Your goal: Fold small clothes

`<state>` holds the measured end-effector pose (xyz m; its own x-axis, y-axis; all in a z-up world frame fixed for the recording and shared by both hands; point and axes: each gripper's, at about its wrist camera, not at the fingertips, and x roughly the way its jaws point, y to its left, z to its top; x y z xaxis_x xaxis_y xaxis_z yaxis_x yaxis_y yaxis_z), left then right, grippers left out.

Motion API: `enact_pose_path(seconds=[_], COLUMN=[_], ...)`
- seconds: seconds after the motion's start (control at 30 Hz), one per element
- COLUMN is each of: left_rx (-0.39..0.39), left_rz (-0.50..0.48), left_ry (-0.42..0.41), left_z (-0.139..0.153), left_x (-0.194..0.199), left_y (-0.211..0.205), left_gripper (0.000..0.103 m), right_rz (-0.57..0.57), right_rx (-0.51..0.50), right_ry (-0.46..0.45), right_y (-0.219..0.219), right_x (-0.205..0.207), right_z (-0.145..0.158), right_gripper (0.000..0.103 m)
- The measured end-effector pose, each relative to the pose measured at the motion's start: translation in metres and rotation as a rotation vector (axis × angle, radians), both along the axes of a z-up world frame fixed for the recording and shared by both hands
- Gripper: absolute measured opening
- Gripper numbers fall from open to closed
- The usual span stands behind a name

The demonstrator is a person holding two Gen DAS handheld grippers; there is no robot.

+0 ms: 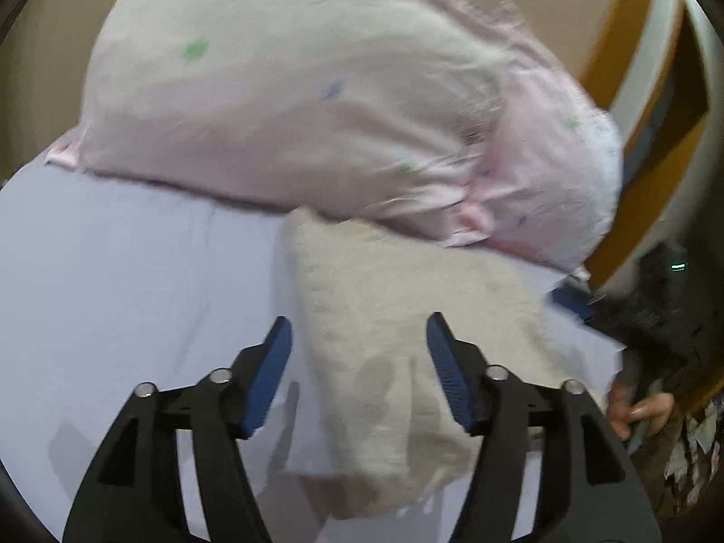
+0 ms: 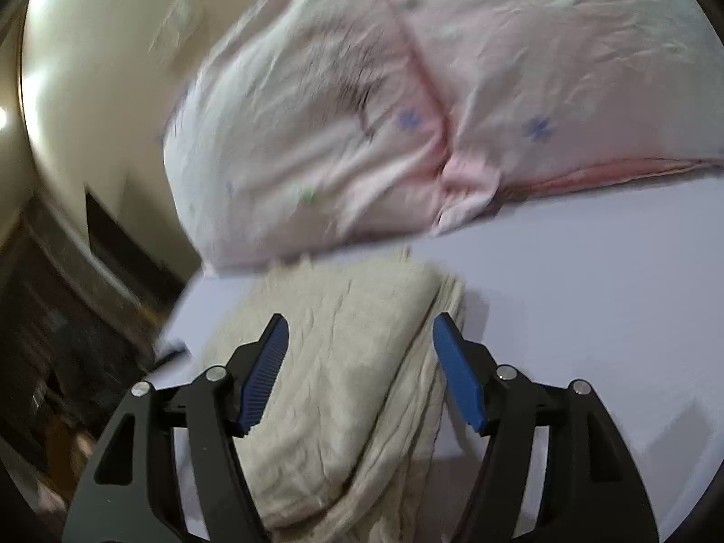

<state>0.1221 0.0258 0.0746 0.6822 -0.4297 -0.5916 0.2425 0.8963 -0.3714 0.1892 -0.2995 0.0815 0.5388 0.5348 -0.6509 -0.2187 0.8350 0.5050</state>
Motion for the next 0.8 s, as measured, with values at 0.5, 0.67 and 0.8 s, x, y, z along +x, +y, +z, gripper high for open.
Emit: enact_pose_path(seconds=[0.5,0.67,0.8], left_rx=[0.221,0.130,0.129], left_rz=[-0.174,-0.155,-0.100], left_ry=[-0.029,-0.020,-0.002], left_z=[-0.013,-0.007,-0.010], left_x=[-0.017,-0.036,-0.052], left_y=[-0.064,-0.044,-0.036], left_gripper=[0.065,0.074,0.080], right_rz=[-0.183,0.033,0.065], right_rx=[-0.342,-0.159,-0.436], right_ry=[-0.055,-0.163,-0.004], right_y=[0.022,0.040,0.074], right_x=[0.010,-0.049,-0.046], right_z=[0.007,0.039,-0.011], right_gripper=[0.035,0.043,0.038])
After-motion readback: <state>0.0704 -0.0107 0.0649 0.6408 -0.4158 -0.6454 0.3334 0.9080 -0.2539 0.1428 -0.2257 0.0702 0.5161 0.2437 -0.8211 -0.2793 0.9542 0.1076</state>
